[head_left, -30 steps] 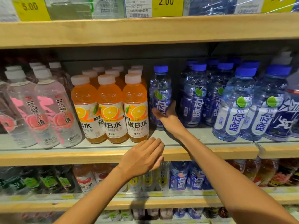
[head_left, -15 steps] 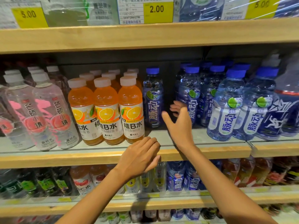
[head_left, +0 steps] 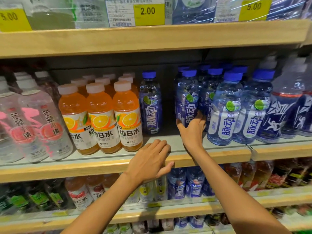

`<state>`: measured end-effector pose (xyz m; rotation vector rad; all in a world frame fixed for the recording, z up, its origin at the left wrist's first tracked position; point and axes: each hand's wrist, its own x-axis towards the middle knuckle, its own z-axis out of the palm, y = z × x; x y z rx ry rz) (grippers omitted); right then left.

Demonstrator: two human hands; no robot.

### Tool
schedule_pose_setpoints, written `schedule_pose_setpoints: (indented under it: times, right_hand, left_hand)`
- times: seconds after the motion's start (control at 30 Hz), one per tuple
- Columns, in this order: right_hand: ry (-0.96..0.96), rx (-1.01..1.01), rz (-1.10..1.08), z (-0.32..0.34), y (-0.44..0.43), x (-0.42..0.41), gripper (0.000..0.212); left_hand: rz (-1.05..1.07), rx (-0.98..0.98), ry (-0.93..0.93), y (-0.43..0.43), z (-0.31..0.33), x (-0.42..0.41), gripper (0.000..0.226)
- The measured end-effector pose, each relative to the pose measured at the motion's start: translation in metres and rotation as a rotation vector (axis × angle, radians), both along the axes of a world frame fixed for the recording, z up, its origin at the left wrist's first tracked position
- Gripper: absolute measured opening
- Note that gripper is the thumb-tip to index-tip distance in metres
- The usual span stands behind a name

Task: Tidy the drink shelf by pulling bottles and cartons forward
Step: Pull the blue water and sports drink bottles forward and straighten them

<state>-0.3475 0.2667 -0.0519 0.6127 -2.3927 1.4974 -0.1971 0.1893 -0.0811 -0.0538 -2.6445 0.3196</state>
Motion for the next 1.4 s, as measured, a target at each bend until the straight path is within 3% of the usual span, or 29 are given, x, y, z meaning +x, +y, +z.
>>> schedule_pose_setpoints:
  times: [0.17, 0.4, 0.57, 0.73, 0.87, 0.93, 1.03, 1.13, 1.23, 1.33, 1.4]
  right_hand:
    - [0.002, 0.000, 0.007, -0.005, 0.000, -0.006, 0.071]
    - [-0.023, -0.187, 0.050, -0.002, -0.007, -0.004, 0.078]
    - [-0.043, -0.185, 0.120, 0.001, -0.015, -0.013, 0.085]
    - [0.037, -0.193, 0.110, 0.000, -0.012, -0.011, 0.068]
    - [-0.068, -0.171, 0.163, 0.001, 0.003, -0.001, 0.056]
    - [-0.084, -0.206, 0.197, 0.003, 0.015, 0.005, 0.056]
    - [-0.075, -0.206, 0.275, 0.005, 0.037, 0.017, 0.053]
    - [-0.087, -0.211, 0.394, 0.006, 0.055, 0.033, 0.052]
    - [-0.121, -0.201, 0.518, 0.008, 0.065, 0.052, 0.056]
    - [-0.144, -0.219, 0.607, 0.012, 0.067, 0.073, 0.065]
    - [-0.156, -0.243, 0.616, 0.012, 0.065, 0.084, 0.064]
  left_hand:
    - [0.007, 0.010, 0.001, 0.000, -0.001, 0.000, 0.045]
    - [0.007, 0.006, 0.016, 0.000, -0.003, 0.000, 0.044]
    - [0.007, 0.020, 0.018, 0.002, -0.002, 0.002, 0.044]
    - [0.017, 0.055, 0.006, 0.003, 0.001, 0.003, 0.048]
    - [0.026, 0.117, -0.019, 0.005, 0.004, 0.006, 0.049]
    - [0.044, 0.261, 0.014, 0.007, 0.007, 0.008, 0.050]
    - [0.078, 0.641, 0.175, 0.015, 0.021, 0.010, 0.043]
    - [-0.020, 1.081, 0.356, 0.024, 0.055, 0.004, 0.037]
    - [-0.144, 1.429, 0.380, 0.037, 0.092, -0.005, 0.030]
    - [-0.213, 1.613, 0.410, 0.053, 0.113, -0.009, 0.024]
    - [-0.238, 1.632, 0.468, 0.058, 0.115, -0.010, 0.019]
